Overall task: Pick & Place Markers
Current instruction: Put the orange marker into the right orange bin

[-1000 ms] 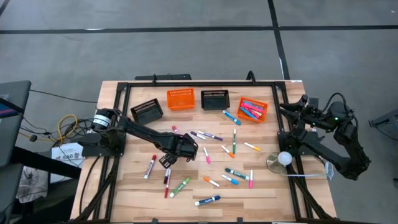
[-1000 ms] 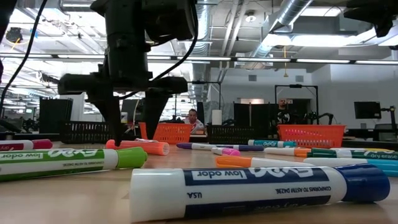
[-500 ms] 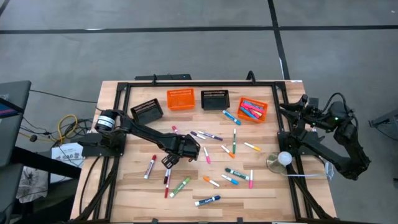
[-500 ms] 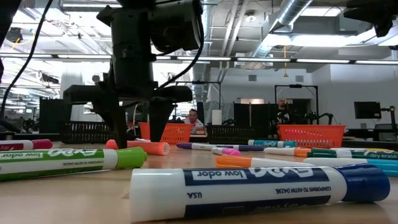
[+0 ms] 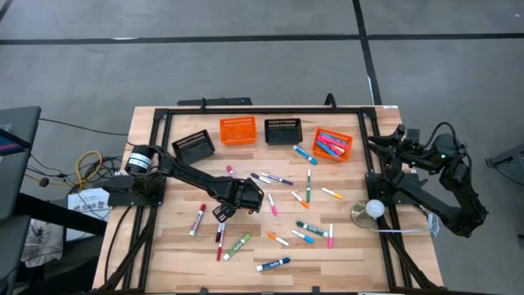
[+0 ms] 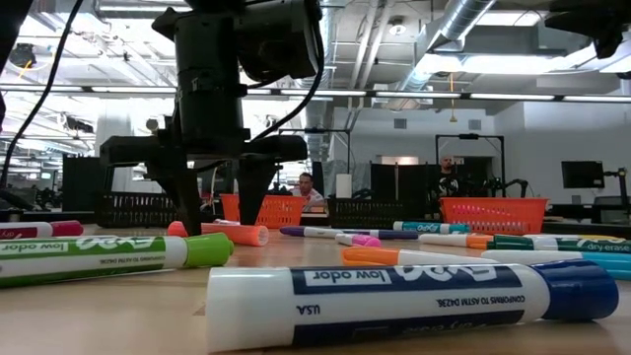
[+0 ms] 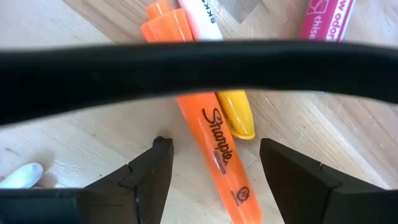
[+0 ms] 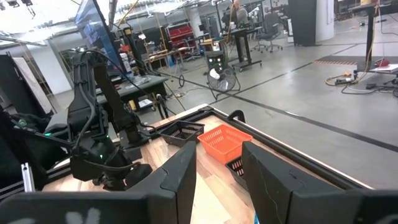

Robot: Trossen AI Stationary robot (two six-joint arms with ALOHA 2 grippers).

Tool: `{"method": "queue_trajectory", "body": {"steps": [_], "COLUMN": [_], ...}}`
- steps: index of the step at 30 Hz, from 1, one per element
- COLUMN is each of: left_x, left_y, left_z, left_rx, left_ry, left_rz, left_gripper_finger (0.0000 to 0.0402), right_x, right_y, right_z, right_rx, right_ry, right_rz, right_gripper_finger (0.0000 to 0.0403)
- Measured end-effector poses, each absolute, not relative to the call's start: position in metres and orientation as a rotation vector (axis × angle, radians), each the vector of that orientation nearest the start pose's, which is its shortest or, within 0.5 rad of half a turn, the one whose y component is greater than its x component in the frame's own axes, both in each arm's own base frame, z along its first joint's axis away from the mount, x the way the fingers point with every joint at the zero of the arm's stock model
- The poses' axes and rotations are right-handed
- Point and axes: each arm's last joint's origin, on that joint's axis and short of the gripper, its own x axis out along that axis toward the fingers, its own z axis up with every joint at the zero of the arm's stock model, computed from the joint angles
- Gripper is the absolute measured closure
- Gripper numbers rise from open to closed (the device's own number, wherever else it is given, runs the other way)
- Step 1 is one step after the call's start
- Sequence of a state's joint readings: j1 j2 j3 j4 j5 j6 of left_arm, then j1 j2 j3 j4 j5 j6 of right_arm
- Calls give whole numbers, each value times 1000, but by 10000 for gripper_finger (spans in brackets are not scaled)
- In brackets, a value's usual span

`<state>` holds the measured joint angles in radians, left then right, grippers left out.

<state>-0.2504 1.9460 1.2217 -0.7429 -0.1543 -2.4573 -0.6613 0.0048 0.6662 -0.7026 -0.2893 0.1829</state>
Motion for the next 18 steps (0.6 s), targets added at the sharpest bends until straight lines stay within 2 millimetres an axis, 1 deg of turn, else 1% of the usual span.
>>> {"method": "queue_trajectory", "body": {"steps": [13, 18], "left_x": [340, 340], "left_y": [-83, -83], "left_z": [136, 135], "left_rx": [-1616, -1584], "left_ry": [645, 678], "left_rz": [1517, 1494], "left_gripper_finger": [160, 160], "right_x": [11, 11], "right_y": [2, 2], "right_z": [299, 299], "right_rx": [200, 200], "right_ry": [3, 3], "right_rz": [-374, -374], "right_gripper_finger": [285, 285]}}
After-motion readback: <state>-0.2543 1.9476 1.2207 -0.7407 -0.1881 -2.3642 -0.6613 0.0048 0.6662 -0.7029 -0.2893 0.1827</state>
